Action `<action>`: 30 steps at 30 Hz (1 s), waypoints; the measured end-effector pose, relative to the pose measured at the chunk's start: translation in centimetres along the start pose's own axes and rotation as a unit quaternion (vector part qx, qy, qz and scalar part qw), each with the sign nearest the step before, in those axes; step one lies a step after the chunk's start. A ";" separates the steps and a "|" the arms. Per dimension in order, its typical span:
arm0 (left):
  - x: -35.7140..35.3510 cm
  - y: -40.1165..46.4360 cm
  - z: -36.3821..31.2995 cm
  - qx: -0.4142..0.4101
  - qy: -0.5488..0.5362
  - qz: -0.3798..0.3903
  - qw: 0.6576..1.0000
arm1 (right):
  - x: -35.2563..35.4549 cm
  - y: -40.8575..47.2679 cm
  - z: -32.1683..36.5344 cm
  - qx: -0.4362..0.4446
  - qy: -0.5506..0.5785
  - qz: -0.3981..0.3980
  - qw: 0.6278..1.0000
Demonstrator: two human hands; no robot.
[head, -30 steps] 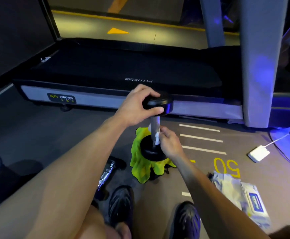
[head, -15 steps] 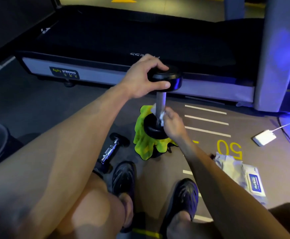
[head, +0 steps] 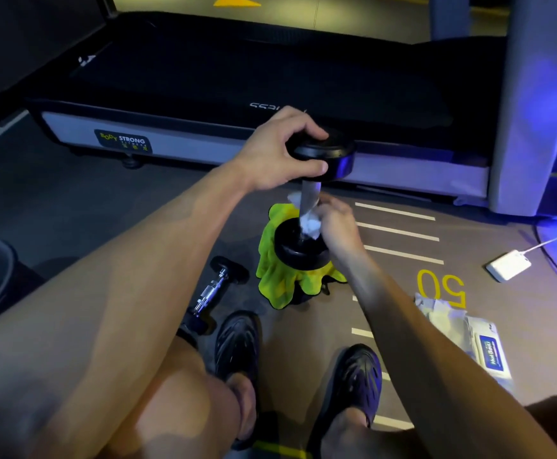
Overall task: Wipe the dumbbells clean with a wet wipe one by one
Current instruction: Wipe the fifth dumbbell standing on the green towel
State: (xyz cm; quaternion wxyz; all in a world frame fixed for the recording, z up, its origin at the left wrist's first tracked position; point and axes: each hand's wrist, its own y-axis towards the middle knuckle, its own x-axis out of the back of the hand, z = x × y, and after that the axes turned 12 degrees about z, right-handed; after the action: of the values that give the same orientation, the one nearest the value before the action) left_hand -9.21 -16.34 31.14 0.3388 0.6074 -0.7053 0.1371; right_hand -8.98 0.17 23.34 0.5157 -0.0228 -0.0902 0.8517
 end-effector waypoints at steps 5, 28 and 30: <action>0.0 -0.1 -0.4 0.007 -0.010 0.001 1.000 | -0.4 0.1 1.2 0.067 0.072 -0.031 0.995; -0.4 0.1 -0.4 0.027 -0.043 -0.029 0.998 | -1.6 3.5 2.6 -0.010 0.208 -0.149 0.967; -0.3 0.0 -0.4 0.028 -0.049 -0.027 0.998 | -2.2 3.0 1.8 -0.028 0.167 -0.141 0.975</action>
State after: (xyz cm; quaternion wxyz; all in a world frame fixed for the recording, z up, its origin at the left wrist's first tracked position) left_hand -9.07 -15.85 31.25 0.2898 0.6412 -0.7007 0.1176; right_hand -10.84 -3.39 24.47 0.6378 -0.1661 -0.0288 0.7515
